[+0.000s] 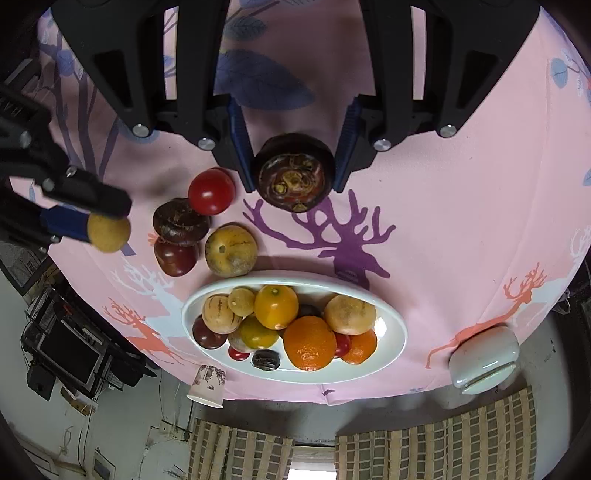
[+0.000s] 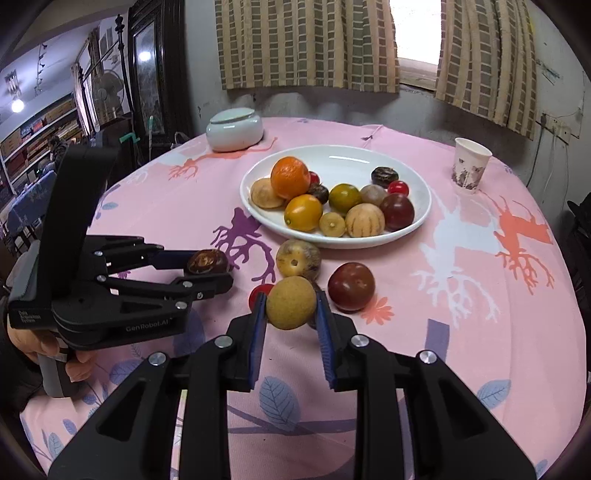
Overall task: Organize fruits
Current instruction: 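Carry both fruits onto the white plate and open both tools, then grasp a red cherry tomato from the cloth with the left tool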
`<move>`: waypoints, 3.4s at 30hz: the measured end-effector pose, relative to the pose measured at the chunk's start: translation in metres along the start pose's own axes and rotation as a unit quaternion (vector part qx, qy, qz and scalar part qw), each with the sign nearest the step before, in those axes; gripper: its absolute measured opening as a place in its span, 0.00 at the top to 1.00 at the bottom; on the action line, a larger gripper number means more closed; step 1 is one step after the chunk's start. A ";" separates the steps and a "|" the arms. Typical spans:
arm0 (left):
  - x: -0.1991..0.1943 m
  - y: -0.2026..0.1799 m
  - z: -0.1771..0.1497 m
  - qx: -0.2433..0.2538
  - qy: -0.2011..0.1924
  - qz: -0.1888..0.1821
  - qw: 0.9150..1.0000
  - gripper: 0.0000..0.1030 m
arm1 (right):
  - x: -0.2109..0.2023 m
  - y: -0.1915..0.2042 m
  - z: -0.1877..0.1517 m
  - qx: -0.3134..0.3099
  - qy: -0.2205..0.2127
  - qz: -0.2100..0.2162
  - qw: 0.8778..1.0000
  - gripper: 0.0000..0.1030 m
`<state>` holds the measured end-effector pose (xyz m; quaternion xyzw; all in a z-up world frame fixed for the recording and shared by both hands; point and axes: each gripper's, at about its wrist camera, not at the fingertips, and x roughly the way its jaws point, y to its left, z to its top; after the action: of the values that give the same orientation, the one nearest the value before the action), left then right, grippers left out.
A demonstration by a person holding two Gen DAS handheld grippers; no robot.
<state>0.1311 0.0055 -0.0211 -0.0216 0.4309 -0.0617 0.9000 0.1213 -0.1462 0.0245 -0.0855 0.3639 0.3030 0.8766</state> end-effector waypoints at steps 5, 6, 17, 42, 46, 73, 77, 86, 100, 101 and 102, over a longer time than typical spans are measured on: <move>-0.016 0.005 0.001 -0.007 -0.018 -0.005 1.000 0.58 | -0.011 -0.010 0.002 0.017 -0.016 -0.002 1.000 0.74; -0.021 0.006 0.002 -0.007 -0.023 -0.001 1.000 0.58 | -0.012 -0.011 0.002 0.020 -0.017 -0.001 1.000 0.74; -0.057 0.019 0.043 -0.031 -0.035 -0.028 0.998 0.58 | -0.032 -0.030 0.028 0.027 -0.046 -0.051 0.997 0.74; 0.064 0.015 0.164 -0.044 0.018 -0.020 0.999 0.57 | 0.105 -0.058 0.099 0.030 0.007 -0.017 0.999 0.73; 0.054 0.021 0.163 -0.071 -0.003 -0.023 0.997 0.26 | 0.099 -0.057 0.095 0.040 0.000 -0.019 0.999 0.70; -0.026 -0.008 0.029 -0.032 0.006 0.026 0.999 0.17 | 0.001 -0.049 0.007 0.093 0.005 -0.026 0.995 0.43; -0.027 -0.015 0.020 -0.027 0.009 0.031 0.999 0.17 | -0.006 -0.047 -0.003 0.092 0.001 -0.026 0.995 0.43; -0.019 -0.028 0.013 -0.019 0.020 0.045 0.999 0.17 | -0.009 -0.056 -0.009 0.103 0.001 -0.023 0.994 0.43; 0.012 -0.034 0.011 -0.020 0.043 0.062 0.997 0.17 | -0.013 -0.074 -0.012 0.131 -0.002 -0.045 0.990 0.35; 0.013 -0.035 0.011 -0.018 0.041 0.061 0.997 0.17 | -0.014 -0.074 -0.012 0.131 -0.003 -0.045 0.990 0.35; 0.014 -0.037 0.010 -0.015 0.039 0.061 0.997 0.17 | -0.015 -0.075 -0.012 0.131 -0.005 -0.044 0.990 0.35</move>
<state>0.1444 -0.0331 -0.0217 -0.0066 0.4667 -0.0008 0.8844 0.1504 -0.2172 0.0205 0.0155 0.3924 0.2138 0.8945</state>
